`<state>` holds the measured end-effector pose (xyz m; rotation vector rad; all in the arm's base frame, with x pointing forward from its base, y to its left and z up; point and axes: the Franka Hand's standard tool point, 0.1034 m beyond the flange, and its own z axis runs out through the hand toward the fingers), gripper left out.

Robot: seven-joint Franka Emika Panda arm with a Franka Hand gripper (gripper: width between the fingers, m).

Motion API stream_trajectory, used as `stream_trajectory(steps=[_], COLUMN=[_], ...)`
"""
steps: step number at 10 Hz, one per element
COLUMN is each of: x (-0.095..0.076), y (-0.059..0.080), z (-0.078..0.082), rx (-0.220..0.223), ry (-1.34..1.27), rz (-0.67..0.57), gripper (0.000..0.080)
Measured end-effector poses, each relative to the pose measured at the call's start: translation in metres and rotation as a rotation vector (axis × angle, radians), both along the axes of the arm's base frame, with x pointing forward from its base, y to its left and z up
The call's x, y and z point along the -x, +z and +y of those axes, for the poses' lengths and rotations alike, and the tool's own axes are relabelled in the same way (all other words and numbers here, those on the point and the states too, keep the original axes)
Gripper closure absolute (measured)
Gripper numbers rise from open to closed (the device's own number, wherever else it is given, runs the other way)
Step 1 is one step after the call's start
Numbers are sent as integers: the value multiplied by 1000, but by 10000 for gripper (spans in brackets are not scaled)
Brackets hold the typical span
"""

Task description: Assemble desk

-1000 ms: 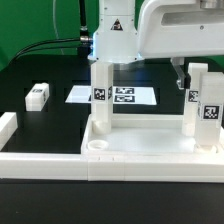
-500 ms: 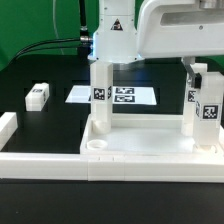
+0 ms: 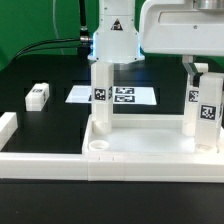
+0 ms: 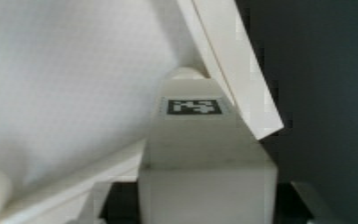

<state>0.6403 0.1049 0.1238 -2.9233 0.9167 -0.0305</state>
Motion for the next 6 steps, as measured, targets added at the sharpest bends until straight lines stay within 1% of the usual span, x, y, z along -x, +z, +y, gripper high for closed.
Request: stream_trajectory(steps=[1, 2, 4, 6], x=[2, 2, 3, 2], y=[0, 0, 0, 0], z=[0, 3, 6, 5], rx=[-16, -21, -30, -48], ry=[-162, -276, -473, -648], rz=[2, 10, 30, 46], gripper=[511, 511, 511, 511])
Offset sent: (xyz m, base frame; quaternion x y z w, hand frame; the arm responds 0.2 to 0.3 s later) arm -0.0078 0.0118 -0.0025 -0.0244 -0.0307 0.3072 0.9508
